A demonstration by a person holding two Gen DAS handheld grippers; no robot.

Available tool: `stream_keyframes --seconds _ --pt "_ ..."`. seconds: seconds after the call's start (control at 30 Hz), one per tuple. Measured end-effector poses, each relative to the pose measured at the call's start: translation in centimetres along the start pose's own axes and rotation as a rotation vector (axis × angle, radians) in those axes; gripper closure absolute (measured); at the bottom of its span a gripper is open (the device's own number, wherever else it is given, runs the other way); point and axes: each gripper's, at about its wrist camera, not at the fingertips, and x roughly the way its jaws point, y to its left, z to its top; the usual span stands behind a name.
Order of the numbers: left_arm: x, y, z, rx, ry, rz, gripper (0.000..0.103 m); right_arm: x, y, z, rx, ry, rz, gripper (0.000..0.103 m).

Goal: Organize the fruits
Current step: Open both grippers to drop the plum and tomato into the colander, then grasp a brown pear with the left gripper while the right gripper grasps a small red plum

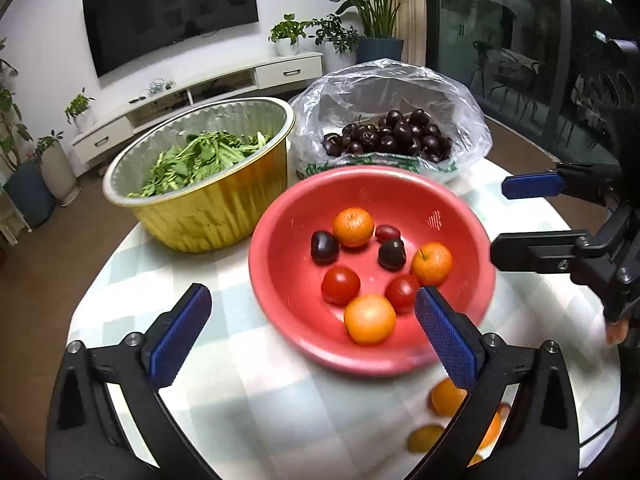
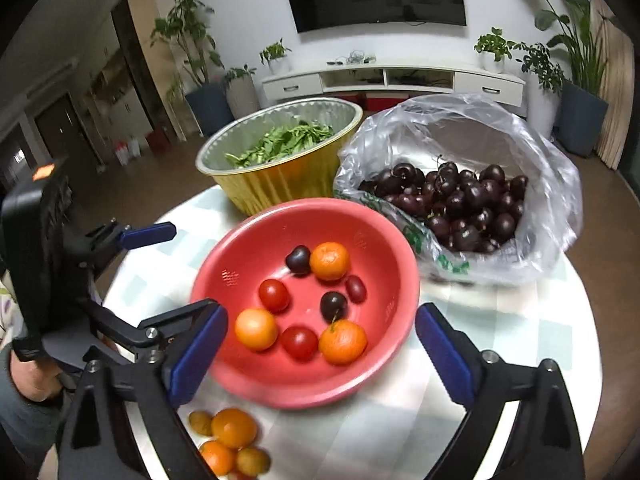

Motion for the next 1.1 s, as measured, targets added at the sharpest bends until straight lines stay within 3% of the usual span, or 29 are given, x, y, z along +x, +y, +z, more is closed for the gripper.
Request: stream_keyframes --seconds 0.17,0.3,0.4,0.6,0.87,1.1 --pt "-2.5 -1.4 -3.5 0.014 0.013 -0.007 0.0 -1.8 0.5 -3.6 0.01 0.011 0.001 0.006" --pt "-4.0 -2.1 -6.8 -0.017 0.068 0.017 0.0 -2.6 1.5 -7.4 -0.011 0.039 -0.003 0.006" --pt "-4.9 -2.5 -9.3 -0.055 0.088 0.0 0.0 -2.9 2.5 -9.8 -0.033 0.068 0.009 0.011" --pt "-5.5 -5.2 -13.3 0.007 0.137 -0.023 0.0 -3.0 3.9 -12.5 -0.075 0.079 0.013 0.014" --pt "-5.6 -5.9 -14.1 0.008 0.131 -0.064 0.0 -1.0 5.8 -13.7 -0.179 0.14 0.013 0.044" --pt "-5.3 -6.1 -14.3 0.018 0.132 -0.095 0.001 -0.1 5.8 -13.2 -0.175 0.156 0.039 0.05"
